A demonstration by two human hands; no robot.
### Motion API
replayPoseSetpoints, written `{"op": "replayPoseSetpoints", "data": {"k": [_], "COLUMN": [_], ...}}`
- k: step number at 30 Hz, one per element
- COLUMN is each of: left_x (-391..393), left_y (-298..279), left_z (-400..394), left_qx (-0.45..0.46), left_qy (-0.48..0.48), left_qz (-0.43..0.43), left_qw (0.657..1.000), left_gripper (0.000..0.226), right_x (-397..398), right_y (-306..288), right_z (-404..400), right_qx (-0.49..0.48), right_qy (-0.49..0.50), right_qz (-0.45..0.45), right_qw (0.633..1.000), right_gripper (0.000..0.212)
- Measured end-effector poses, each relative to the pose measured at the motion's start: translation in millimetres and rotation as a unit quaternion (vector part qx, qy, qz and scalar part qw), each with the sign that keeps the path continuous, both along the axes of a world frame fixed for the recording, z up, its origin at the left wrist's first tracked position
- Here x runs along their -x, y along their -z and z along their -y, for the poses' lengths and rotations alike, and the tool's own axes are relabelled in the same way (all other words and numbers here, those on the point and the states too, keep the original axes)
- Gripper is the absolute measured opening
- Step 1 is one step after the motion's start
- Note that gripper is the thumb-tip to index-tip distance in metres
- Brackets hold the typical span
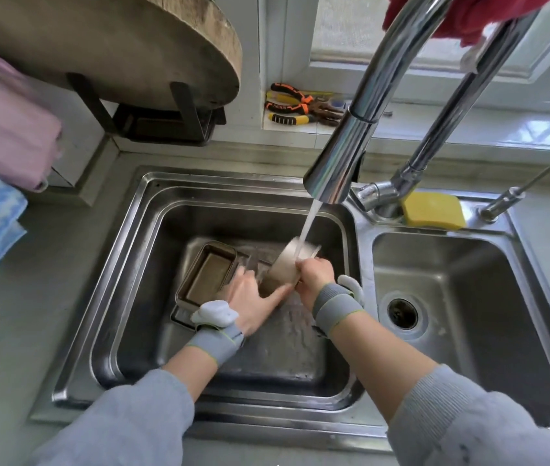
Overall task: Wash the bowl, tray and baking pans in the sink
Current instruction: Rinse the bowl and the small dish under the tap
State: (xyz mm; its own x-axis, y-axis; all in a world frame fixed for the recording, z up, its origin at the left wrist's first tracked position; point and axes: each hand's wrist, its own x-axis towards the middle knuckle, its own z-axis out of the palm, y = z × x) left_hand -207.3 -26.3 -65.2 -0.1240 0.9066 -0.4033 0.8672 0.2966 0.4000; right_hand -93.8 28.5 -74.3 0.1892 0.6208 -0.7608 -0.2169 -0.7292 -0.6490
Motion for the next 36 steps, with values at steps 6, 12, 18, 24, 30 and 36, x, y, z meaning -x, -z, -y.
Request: {"op": "replayPoseSetpoints", "data": {"k": [6,12,18,24,30,36], "left_x": [51,66,57,57,73,92], "left_y": [4,7,3,-33,-88,-96], "left_z": [-8,-9,0,29,38,75], "left_qx": [0.018,-0.011,0.026,0.016,-0.058,-0.033], "left_qy": [-0.125,-0.122,-0.088,-0.069,-0.094,-0.105], "left_qz": [-0.017,0.016,0.006,-0.049,-0.141,-0.211], "left_qw": [0.992,0.992,0.996,0.996,0.984,0.971], "left_gripper": [0.034,0.053,0.06,0.028,0.027,0.021], "right_x": [-16,-45,-53,-28,-9,-9], "right_y": [-1,5,-19,-51,-106,-117], "right_z": [-9,13,42,64,45,69], "right_qx": [-0.024,0.008,-0.052,-0.049,-0.201,-0.104], "right_qy": [0.064,0.105,-0.082,-0.362,-0.348,-0.375], "right_qz": [-0.027,0.027,0.16,0.287,0.222,0.29], "right_qw": [0.997,0.994,0.982,0.885,0.889,0.874], "right_gripper": [0.019,0.036,0.05,0.07,0.058,0.057]}}
